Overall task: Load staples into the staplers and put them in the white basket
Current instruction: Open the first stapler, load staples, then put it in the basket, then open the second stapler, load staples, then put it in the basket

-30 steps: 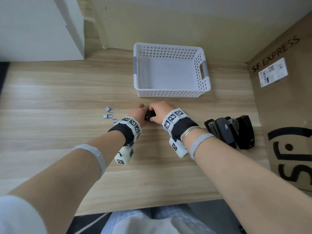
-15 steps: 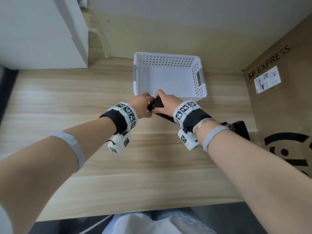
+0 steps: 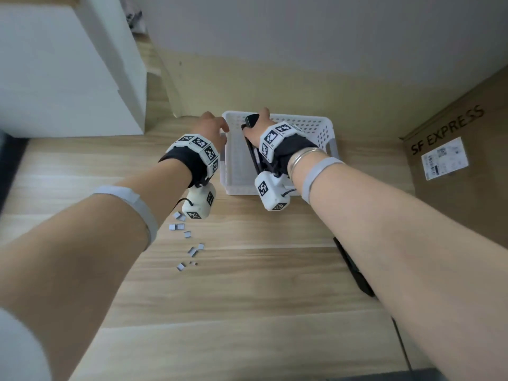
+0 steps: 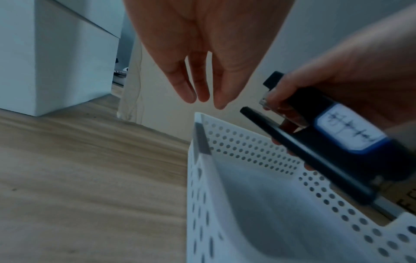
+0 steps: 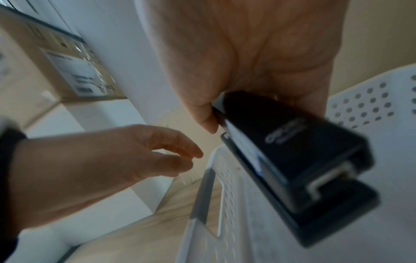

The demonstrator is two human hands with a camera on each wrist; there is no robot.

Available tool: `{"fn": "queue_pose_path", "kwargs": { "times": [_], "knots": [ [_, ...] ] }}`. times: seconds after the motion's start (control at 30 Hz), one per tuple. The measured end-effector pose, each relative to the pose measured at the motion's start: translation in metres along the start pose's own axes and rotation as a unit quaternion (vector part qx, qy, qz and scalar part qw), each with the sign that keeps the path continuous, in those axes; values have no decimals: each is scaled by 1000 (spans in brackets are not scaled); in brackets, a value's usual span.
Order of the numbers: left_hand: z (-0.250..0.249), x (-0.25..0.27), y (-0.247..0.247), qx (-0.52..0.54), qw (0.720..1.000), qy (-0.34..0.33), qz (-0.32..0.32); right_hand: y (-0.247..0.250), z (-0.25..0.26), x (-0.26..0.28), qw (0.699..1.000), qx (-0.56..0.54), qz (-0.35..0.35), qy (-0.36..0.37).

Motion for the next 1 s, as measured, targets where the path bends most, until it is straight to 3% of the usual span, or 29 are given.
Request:
{"fn": "queue_pose_path", "kwargs": {
  "times": [0.23, 0.4, 0.5, 0.67, 0.83, 1.0],
  "knots": [
    [18, -24, -25, 54, 998, -15, 29, -38, 2, -20, 997, -42, 51, -37],
    [22, -28, -30, 93, 995, -18, 29, -38, 5, -21, 988, 115, 98, -31],
    [24, -28, -31, 117, 993, -15, 17, -39, 6, -24, 983, 160, 91, -5],
    [18, -23, -28, 98, 995, -4, 22, -45, -7, -27, 997, -35, 60, -40],
    [-1, -17, -15, 78, 997, -3, 27, -22, -10, -20, 998, -52, 25, -24],
    [-40, 12, -6, 99, 994, -50, 21, 8, -28, 14, 999, -24, -40, 4]
  ]
}}
Point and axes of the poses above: each hand's wrist, its own x-axis away from the middle knuckle, its own y-axis out of the back of the hand, z = x × y, the point moved 4 cm from there along -x, towards the middle knuckle, and after that the axes turned 3 degrees about -z, right-handed, at the moved point
